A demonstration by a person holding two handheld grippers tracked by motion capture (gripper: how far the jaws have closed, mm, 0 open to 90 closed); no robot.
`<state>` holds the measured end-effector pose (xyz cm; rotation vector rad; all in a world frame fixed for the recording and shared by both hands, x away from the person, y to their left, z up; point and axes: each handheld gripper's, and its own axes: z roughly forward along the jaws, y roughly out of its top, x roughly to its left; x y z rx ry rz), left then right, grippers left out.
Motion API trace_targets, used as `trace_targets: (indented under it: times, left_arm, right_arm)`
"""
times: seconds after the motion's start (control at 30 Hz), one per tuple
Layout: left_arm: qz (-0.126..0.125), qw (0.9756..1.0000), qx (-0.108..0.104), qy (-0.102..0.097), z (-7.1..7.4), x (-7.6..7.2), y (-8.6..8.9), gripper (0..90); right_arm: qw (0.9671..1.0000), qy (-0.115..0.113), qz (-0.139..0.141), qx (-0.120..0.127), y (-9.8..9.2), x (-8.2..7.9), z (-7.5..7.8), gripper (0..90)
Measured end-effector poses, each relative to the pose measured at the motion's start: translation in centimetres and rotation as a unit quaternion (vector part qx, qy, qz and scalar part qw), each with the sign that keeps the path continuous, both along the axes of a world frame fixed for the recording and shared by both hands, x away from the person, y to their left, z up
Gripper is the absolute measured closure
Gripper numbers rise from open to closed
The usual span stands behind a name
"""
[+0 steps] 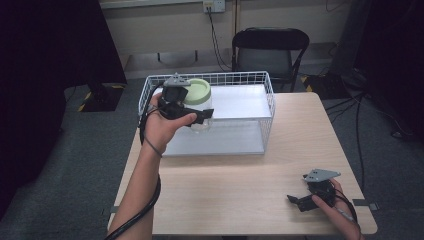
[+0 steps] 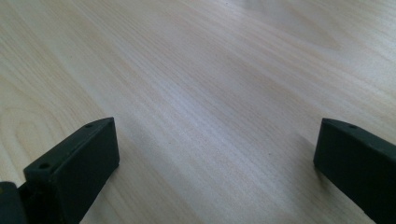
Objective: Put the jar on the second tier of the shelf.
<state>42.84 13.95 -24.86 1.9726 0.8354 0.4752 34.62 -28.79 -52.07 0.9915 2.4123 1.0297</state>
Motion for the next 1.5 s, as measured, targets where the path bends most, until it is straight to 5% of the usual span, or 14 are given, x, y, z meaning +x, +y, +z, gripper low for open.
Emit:
trace_targets:
  times: [0.37, 1.5]
  left_arm:
    - [0.011, 0.9999, 0.003, -0.005, 1.3, 1.6, -0.1, 11.3]
    - [0.055, 0.9984, 0.012, -0.007, -0.5, 7.7, -2.6, 11.3]
  right_arm:
    - [1.0, 0.0, 0.0, 0.0, 0.0, 0.0, 0.0, 0.0]
    - [1.0, 0.0, 0.0, 0.0, 0.0, 0.0, 0.0, 0.0]
